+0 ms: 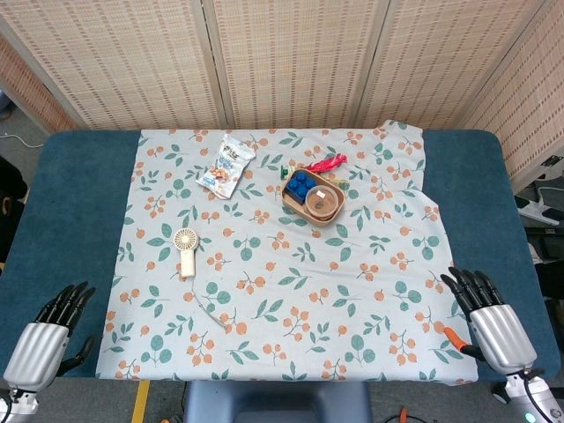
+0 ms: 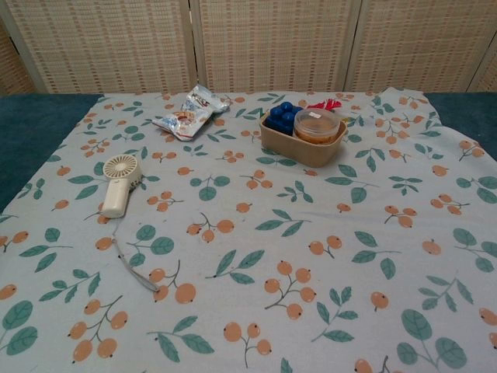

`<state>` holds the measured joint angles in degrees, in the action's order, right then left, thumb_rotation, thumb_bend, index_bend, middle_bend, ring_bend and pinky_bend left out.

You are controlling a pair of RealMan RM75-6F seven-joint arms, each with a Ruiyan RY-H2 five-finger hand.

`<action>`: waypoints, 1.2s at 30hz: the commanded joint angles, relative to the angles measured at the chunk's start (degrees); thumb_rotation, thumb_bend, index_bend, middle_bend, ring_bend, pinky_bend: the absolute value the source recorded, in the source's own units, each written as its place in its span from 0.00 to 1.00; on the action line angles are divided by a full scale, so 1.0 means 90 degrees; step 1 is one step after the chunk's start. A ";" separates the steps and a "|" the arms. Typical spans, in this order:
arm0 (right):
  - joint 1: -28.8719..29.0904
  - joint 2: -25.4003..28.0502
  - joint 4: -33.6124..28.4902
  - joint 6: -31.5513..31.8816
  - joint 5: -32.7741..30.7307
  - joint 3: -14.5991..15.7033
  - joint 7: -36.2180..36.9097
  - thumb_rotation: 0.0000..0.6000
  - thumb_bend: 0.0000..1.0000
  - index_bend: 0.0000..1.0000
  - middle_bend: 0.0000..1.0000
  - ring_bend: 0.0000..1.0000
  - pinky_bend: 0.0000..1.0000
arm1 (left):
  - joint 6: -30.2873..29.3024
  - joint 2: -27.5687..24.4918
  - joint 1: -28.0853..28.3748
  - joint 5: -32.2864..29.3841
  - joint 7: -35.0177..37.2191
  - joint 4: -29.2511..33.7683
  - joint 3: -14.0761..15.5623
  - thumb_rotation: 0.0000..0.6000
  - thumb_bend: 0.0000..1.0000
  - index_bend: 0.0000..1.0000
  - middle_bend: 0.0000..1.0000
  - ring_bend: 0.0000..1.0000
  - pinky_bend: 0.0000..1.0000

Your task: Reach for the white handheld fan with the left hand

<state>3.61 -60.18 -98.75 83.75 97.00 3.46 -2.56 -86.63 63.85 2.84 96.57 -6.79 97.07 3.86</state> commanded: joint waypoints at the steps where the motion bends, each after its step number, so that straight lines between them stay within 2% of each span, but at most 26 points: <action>1: -0.0019 0.0005 0.0006 0.0032 0.0012 0.0006 -0.0014 1.00 0.18 0.00 0.00 0.00 0.00 | 0.0104 0.0043 0.0051 -0.0026 -0.0047 -0.0014 0.0001 1.00 0.40 0.00 0.00 0.00 0.19; 5: -0.0049 0.0013 0.0013 0.0129 0.0023 -0.0016 0.0012 1.00 0.18 0.00 0.00 0.00 0.00 | 0.0236 0.0199 0.0150 0.0018 -0.0078 -0.0096 -0.0016 1.00 0.41 0.00 0.00 0.00 0.20; 7: -0.0065 -0.0009 0.0052 0.0198 0.0026 -0.0046 0.0017 1.00 0.18 0.00 0.00 0.00 0.00 | 0.0332 0.0425 0.0234 0.0038 -0.0081 -0.0211 -0.0053 1.00 0.42 0.00 0.04 0.01 0.24; 9: -0.0070 -0.0051 0.0105 0.0240 -0.0004 -0.0089 0.0011 1.00 0.18 0.00 0.00 0.00 0.00 | 0.0549 0.0753 0.0390 -0.0020 -0.0225 -0.0378 -0.0155 1.00 0.46 0.00 0.20 0.11 0.36; 11: -0.0061 -0.0094 0.0148 0.0227 -0.0054 -0.0122 -0.0032 1.00 0.18 0.00 0.00 0.00 0.00 | 0.0886 0.1053 0.0597 -0.0123 -0.0385 -0.0529 -0.0250 1.00 0.55 0.00 0.50 0.37 0.61; 12: -0.0051 -0.0115 0.0167 0.0203 -0.0084 -0.0136 -0.0058 1.00 0.18 0.00 0.00 0.00 0.00 | 0.1099 0.1182 0.0718 -0.0205 -0.0444 -0.0589 -0.0297 1.00 0.59 0.00 0.59 0.47 0.70; 14: -0.0015 -0.0143 0.0183 0.0086 -0.0170 -0.0148 -0.0132 1.00 0.18 0.00 0.00 0.00 0.00 | 0.1557 0.1481 0.0998 -0.0440 -0.0591 -0.0771 -0.0452 1.00 0.69 0.00 0.70 0.58 0.84; 17: 0.0045 -0.0215 0.0196 -0.0020 -0.0277 -0.0208 -0.0207 1.00 0.18 0.00 0.00 0.00 0.00 | 0.1963 0.1868 0.1323 -0.0711 -0.0799 -0.1159 -0.0682 1.00 0.85 0.00 0.79 0.65 0.94; 20: 0.0076 -0.0317 0.0281 -0.0075 -0.0360 -0.0254 -0.0309 1.00 0.18 0.00 0.00 0.00 0.00 | 0.2109 0.2164 0.1546 -0.0845 -0.0850 -0.1549 -0.0852 1.00 0.96 0.00 0.84 0.70 0.98; 22: 0.0091 -0.0383 0.0336 -0.0105 -0.0425 -0.0286 -0.0397 1.00 0.18 0.00 0.00 0.00 0.00 | 0.2233 0.2295 0.1672 -0.0934 -0.0807 -0.1768 -0.0904 1.00 0.99 0.00 0.87 0.72 0.99; 29: 0.0122 -0.0494 0.0404 -0.0202 -0.0603 -0.0337 -0.0548 1.00 0.18 0.00 0.00 0.00 0.00 | 0.2801 0.2545 0.2051 -0.1307 -0.0696 -0.2314 -0.0968 1.00 0.92 0.00 0.88 0.73 1.00; 36: 0.0132 -0.0529 0.0429 -0.0227 -0.0715 -0.0375 -0.0611 1.00 0.18 0.00 0.00 0.00 0.00 | 0.2938 0.2778 0.2290 -0.1450 -0.0698 -0.2707 -0.1019 1.00 0.90 0.00 0.88 0.73 1.00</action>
<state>4.78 -64.91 -94.91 81.73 90.59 0.10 -8.03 -60.36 88.59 23.19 83.75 -13.19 72.98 -5.17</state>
